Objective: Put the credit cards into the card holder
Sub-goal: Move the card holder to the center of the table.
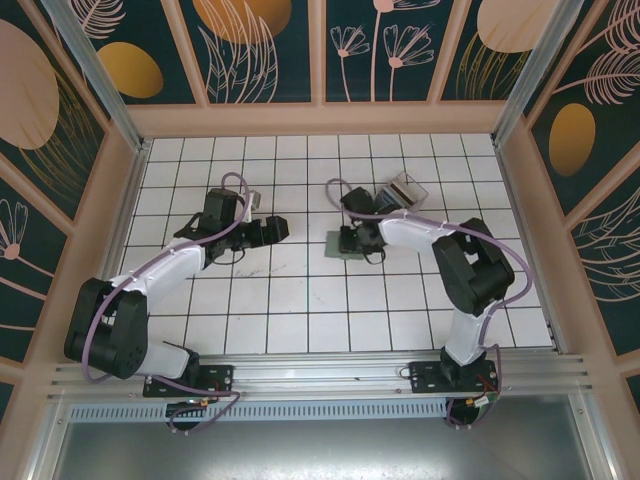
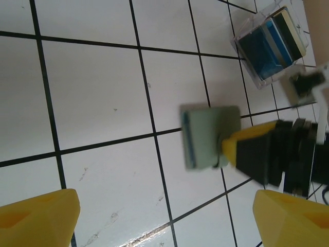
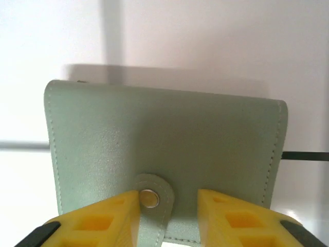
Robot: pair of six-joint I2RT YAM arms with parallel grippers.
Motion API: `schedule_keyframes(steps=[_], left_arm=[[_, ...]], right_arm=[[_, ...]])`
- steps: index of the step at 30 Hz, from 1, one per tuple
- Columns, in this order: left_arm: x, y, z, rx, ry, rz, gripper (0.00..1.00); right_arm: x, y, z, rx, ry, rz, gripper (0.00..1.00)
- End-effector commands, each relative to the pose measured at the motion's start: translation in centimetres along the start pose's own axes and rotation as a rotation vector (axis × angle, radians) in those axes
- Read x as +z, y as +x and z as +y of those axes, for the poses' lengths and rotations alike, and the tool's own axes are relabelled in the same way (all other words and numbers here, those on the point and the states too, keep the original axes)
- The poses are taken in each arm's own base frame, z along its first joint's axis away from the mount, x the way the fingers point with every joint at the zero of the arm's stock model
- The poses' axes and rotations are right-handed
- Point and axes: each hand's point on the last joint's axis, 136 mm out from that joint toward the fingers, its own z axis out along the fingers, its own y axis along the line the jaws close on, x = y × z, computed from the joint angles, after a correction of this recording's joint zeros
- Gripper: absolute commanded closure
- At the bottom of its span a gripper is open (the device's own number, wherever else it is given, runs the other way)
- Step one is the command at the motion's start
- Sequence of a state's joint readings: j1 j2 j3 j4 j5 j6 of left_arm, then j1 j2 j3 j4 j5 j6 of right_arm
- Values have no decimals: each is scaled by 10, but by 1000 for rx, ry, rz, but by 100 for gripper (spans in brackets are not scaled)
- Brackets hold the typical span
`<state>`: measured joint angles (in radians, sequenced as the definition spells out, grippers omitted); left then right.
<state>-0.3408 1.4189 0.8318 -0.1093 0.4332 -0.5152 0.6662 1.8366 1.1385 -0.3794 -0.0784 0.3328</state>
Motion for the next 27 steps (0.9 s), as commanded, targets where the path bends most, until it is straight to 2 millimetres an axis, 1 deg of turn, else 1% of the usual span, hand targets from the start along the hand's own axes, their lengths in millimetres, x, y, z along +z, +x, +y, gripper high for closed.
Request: schedule_keyframes(steps=[1, 2, 3, 7, 9, 11, 14, 16, 17, 19, 23, 27], left_arm=[[-2, 1, 6, 37, -45, 22, 12], [-1, 4, 9, 36, -56, 26, 12], [0, 6, 12, 35, -64, 32, 13], [6, 20, 23, 49, -96, 95, 15], [8, 24, 27, 50, -100, 104, 16], [10, 25, 23, 44, -76, 108, 17], [12, 26, 22, 36, -59, 109, 18], [14, 27, 24, 26, -65, 111, 18], [15, 28, 24, 17, -66, 117, 18], [15, 29, 25, 7, -68, 129, 17], [15, 30, 32, 5, -104, 121, 17], [17, 29, 30, 11, -95, 135, 17]], right_arm=[[2, 24, 42, -363, -105, 41, 66], [0, 25, 46, -420, -89, 25, 65], [-3, 23, 45, -444, -66, 7, 63], [-20, 11, 31, -425, 1, -99, 61], [-28, 10, 32, -414, -16, -121, 61], [-31, 14, 40, -384, -57, -99, 60], [-25, 20, 57, -299, -113, -58, 59], [-19, 23, 67, -240, -91, -40, 59], [-15, 25, 68, -210, -55, -24, 58], [-10, 29, 63, -146, 20, -4, 58], [0, 43, 65, -113, 37, 27, 57], [7, 56, 42, -113, 182, 65, 57]])
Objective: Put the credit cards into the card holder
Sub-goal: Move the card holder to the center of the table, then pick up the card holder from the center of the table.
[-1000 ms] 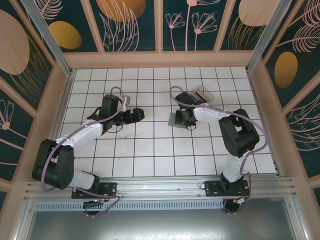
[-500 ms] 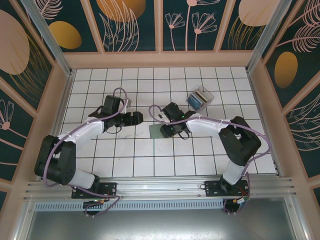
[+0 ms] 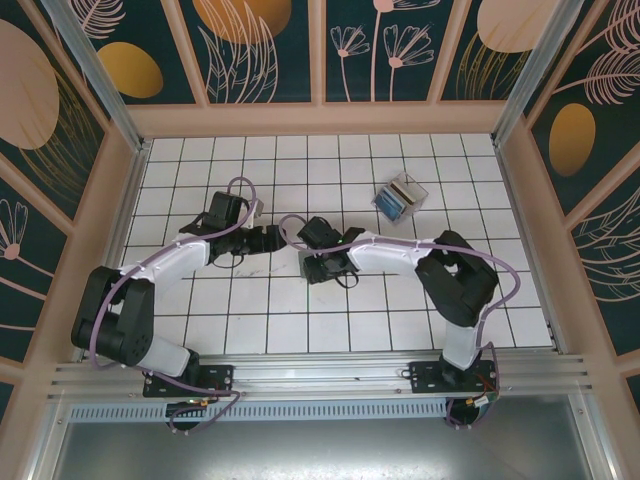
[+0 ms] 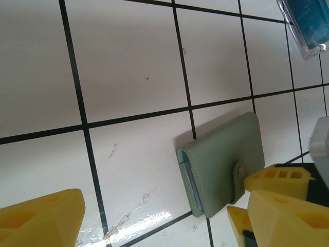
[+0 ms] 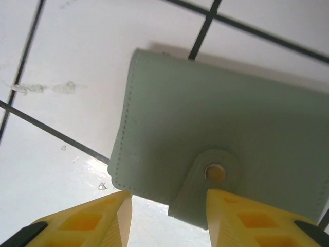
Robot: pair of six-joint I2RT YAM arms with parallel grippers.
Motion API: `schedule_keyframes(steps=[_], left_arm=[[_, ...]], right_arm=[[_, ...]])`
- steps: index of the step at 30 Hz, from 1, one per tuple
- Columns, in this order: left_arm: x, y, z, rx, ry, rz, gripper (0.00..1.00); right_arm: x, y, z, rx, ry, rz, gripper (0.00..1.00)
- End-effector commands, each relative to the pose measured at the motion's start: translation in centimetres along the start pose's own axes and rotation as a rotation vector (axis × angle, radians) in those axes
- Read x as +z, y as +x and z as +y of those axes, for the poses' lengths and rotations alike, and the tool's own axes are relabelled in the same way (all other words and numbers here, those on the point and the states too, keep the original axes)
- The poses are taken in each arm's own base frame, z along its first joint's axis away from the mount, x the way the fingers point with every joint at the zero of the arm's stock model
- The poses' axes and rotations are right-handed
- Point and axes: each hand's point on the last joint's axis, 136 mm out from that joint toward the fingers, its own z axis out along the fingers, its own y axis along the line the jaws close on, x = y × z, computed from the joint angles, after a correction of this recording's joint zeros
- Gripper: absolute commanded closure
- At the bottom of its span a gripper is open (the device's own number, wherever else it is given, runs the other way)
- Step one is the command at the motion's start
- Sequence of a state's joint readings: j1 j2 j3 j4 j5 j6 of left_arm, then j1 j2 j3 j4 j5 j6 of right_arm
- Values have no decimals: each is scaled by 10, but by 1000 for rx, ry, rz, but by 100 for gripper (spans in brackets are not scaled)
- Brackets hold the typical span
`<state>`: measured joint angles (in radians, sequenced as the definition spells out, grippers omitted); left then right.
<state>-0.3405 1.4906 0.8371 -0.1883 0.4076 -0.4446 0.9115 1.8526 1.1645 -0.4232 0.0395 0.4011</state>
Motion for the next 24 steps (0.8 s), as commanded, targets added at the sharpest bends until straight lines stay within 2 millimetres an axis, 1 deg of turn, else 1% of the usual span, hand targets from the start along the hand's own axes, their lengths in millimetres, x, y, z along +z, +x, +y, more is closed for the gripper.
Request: schedule_keyframes(steps=[1, 4, 5, 7, 9, 13, 16, 18, 19, 21, 24], left_arm=[[5, 4, 4, 4, -16, 28, 17], [6, 2, 4, 0, -12, 32, 17], [6, 1, 2, 2, -6, 30, 17], [8, 1, 2, 5, 1, 27, 17], [11, 2, 1, 1, 13, 38, 17], [15, 5, -6, -9, 69, 51, 17], [15, 7, -13, -4, 113, 57, 17], [15, 7, -20, 0, 149, 60, 18], [15, 7, -22, 6, 160, 59, 18], [16, 8, -23, 13, 168, 63, 18], [15, 11, -24, 9, 177, 74, 18]], right_arm=[[6, 17, -29, 39, 166, 59, 57], [1, 20, -42, 22, 230, 59, 58], [-1, 20, -43, 18, 234, 56, 60], [-2, 19, -41, 6, 208, 46, 65], [0, 19, -38, -24, 180, 48, 67], [-3, 15, -44, -56, 206, 42, 68], [-6, 13, -49, -92, 187, 37, 76], [-11, 10, -46, -158, 172, 13, 81], [-14, 10, -43, -209, 157, 2, 86], [-18, 7, -36, -294, 126, -49, 89], [-25, 6, -32, -383, 94, -102, 90]])
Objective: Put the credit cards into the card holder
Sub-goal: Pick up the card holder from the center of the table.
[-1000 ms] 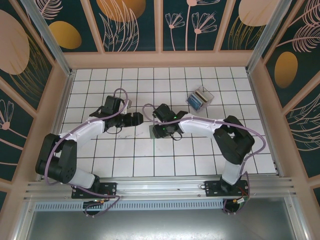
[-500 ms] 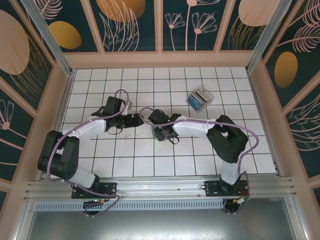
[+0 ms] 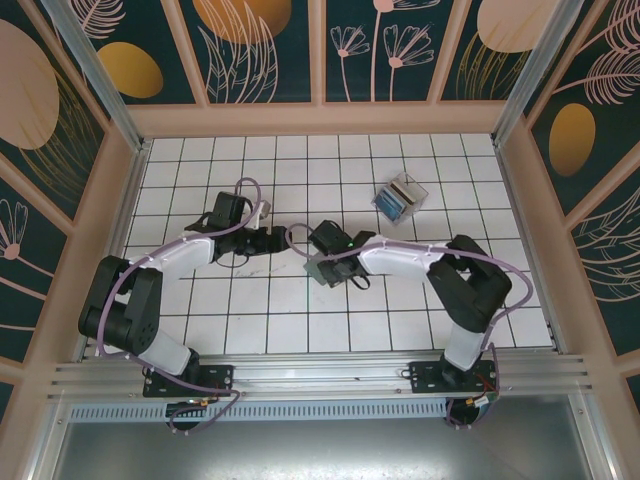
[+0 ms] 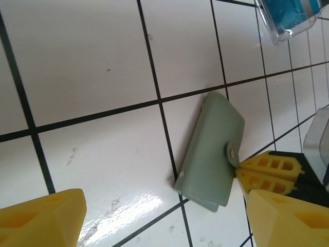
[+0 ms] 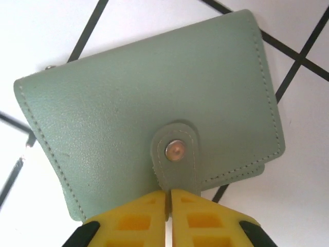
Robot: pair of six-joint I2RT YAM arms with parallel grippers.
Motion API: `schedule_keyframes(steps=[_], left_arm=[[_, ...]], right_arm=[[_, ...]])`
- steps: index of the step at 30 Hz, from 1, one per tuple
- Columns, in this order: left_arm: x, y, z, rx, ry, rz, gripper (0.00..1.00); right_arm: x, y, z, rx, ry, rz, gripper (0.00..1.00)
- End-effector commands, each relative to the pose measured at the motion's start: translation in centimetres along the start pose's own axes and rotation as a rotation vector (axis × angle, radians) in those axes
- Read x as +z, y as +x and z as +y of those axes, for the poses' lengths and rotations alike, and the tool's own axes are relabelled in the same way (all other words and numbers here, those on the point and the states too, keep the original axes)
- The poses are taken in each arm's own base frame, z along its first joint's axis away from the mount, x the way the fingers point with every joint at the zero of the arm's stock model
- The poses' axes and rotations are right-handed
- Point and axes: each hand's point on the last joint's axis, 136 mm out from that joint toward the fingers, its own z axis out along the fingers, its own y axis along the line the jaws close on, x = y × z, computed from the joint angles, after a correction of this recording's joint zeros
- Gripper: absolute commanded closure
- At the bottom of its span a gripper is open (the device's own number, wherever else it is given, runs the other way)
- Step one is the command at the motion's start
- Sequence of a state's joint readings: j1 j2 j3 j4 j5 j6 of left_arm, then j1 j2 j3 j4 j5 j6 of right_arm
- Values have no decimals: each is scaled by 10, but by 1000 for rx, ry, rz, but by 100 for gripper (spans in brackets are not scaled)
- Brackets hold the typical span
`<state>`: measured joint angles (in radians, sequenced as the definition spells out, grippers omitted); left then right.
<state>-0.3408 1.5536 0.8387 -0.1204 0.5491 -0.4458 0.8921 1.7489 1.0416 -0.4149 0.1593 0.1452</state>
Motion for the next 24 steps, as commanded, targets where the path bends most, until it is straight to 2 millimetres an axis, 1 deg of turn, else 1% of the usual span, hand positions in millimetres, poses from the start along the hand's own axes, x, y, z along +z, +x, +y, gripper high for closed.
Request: schedule_keyframes(steps=[1, 5, 8, 10, 12, 15, 20, 22, 24], left_arm=[[3, 5, -8, 8, 54, 18, 18], [7, 14, -10, -4, 87, 52, 20], [10, 21, -20, -15, 137, 59, 21], [13, 29, -24, -33, 179, 81, 21], [14, 34, -29, -55, 205, 95, 22], [12, 36, -38, -80, 269, 96, 22], [4, 32, -55, -121, 353, 91, 23], [2, 30, -60, -128, 370, 91, 25], [1, 30, -61, -137, 378, 98, 30]], right_arm=[[-13, -8, 5, -163, -33, -97, 90], [-24, -14, 14, -299, -60, -224, 92], [-39, -22, 16, -369, -52, -348, 95], [-49, -26, 18, -421, -61, -446, 98], [-63, -31, 20, -465, -65, -554, 100], [-75, -39, 17, -443, -73, -637, 100], [-76, -48, 17, -420, -68, -684, 100], [-80, -52, 15, -390, -61, -723, 100], [-85, -58, 13, -358, -59, -772, 100]])
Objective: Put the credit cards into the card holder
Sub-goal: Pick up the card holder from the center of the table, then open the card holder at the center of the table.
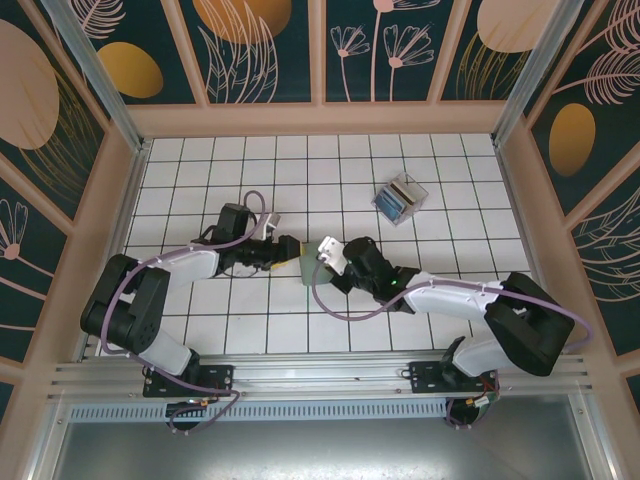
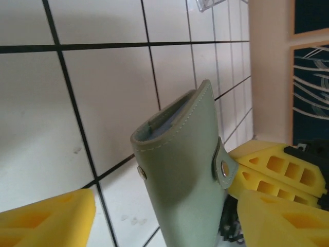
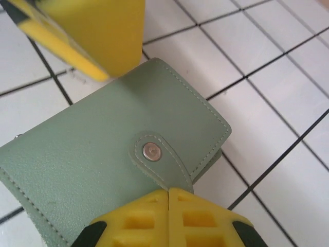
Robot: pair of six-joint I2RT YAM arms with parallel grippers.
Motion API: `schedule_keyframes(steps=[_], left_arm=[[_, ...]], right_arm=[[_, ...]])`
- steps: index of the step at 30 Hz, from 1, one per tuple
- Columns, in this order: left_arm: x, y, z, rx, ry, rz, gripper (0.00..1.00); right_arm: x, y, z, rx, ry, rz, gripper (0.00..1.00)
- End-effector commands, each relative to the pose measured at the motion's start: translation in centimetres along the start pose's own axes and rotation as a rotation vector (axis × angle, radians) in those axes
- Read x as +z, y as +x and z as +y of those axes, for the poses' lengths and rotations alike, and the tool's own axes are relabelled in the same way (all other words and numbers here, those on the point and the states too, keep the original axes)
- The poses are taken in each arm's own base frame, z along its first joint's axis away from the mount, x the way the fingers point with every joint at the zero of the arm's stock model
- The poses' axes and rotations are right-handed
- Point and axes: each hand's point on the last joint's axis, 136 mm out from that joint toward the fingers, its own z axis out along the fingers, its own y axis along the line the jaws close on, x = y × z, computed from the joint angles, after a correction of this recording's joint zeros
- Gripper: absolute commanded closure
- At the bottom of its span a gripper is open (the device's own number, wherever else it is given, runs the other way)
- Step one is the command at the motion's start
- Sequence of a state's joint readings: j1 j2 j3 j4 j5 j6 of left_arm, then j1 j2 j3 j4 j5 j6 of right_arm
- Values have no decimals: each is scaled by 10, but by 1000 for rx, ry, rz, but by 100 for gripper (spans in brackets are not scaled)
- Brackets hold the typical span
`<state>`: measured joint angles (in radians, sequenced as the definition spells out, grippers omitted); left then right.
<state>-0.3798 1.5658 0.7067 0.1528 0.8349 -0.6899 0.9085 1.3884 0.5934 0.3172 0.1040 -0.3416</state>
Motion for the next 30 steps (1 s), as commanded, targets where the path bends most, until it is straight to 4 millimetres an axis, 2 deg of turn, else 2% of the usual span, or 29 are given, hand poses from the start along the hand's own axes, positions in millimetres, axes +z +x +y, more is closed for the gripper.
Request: schedule_keyframes(steps=[1, 3, 9, 13, 16, 19, 22, 25, 28, 30], left_arm=[[-3, -1, -20, -3, 78, 0, 33], [-5, -4, -26, -10, 105, -17, 42], [-7, -8, -40, -3, 166, -20, 81], [-8, -10, -49, 17, 202, -14, 99], [-9, -15, -49, 17, 191, -49, 100], [-10, -18, -46, 13, 171, -69, 100], [-12, -23, -30, 9, 66, -116, 100], [-14, -30, -24, 33, -8, -141, 100], [-17, -34, -24, 59, -35, -160, 100], [-16, -35, -26, 57, -21, -152, 100]], right_arm=[[-3, -24, -11, 39, 43, -136, 100], [-2, -29, -14, 58, 45, -151, 100], [4, -37, -10, 75, 26, -183, 100], [5, -37, -5, 71, 2, -201, 100], [10, -28, -1, 68, -18, -139, 84], [5, -21, 0, 111, -40, -124, 67], [-2, -23, 12, 170, -146, -118, 64], [-5, -34, 17, 262, -229, -110, 63], [7, -48, 12, 414, -275, -55, 62], [22, -50, 6, 534, -267, 49, 63]])
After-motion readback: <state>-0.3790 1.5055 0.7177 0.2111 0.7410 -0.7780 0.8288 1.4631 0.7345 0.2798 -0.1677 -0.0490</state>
